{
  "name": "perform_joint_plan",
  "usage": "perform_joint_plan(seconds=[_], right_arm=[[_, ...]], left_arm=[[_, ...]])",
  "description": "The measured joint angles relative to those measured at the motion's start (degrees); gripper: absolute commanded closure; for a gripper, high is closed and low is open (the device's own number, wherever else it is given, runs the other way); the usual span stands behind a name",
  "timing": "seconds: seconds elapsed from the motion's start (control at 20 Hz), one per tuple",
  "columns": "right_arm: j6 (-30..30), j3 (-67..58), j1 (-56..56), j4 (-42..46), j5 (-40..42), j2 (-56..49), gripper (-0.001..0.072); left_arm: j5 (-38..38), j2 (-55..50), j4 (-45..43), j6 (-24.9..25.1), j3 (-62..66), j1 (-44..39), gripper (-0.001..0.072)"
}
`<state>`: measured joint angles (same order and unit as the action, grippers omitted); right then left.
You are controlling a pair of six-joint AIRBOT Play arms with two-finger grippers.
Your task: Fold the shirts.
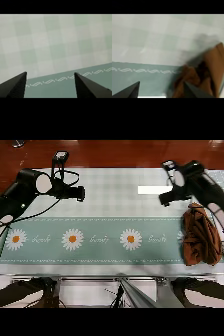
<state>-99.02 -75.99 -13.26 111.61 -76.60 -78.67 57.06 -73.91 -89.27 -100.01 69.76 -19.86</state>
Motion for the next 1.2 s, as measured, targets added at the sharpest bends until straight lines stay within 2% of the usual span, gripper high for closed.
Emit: perform_joint_plan(seconds=[0.15, 0.25, 0.35, 0.5, 0.65, 1.0, 1.05, 1.1, 1.15, 1.2], right_arm=[[-2.25, 5.42, 8.28, 2.40, 0.63, 9.57, 0.0084], [-3.34, 11.13, 14.97, 2.91, 2.23, 16.83, 0.0084], [-3.69, 17.57, 21.90, 1.73, 4.52, 23.08, 0.0084], [-1.68, 25.77, 30.51, -6.10, 8.63, 27.80, 0.0084], [1.95, 29.53, 35.01, -12.74, 11.96, 26.03, 0.0084], [5.62, 31.43, 37.62, -15.76, 17.62, 11.47, 0.0102], [5.90, 31.45, 37.68, -15.85, 18.14, 10.10, 0.0187], [6.19, 31.47, 37.75, -15.89, 18.47, 8.96, 0.0456], [6.25, 31.39, 37.81, -15.85, 18.60, 8.17, 0.0673], [6.27, 30.97, 37.83, -16.06, 18.38, 7.72, 0.0682]], left_arm=[[6.16, 0.70, -1.88, 1.81, -0.92, 1.25, -0.0001], [7.41, 3.39, -2.19, 2.64, -4.17, 1.79, 0.0000], [4.68, 8.79, 0.00, 2.99, -10.19, 2.08, -0.0001], [-2.14, 17.51, 5.22, 3.04, -19.56, 2.23, 0.0000], [-5.11, 22.38, 7.96, 2.29, -24.98, 2.29, 0.0001], [-6.43, 24.65, 10.43, 1.66, -27.93, 2.29, 0.0004], [-7.19, 24.74, 10.49, 1.66, -28.02, 2.29, 0.0004], [-8.07, 24.76, 10.60, 1.66, -28.06, 2.29, 0.0004], [-9.11, 24.81, 10.69, 1.66, -28.13, 2.29, 0.0004], [-10.64, 24.85, 10.86, 1.66, -28.17, 2.29, 0.0004]])
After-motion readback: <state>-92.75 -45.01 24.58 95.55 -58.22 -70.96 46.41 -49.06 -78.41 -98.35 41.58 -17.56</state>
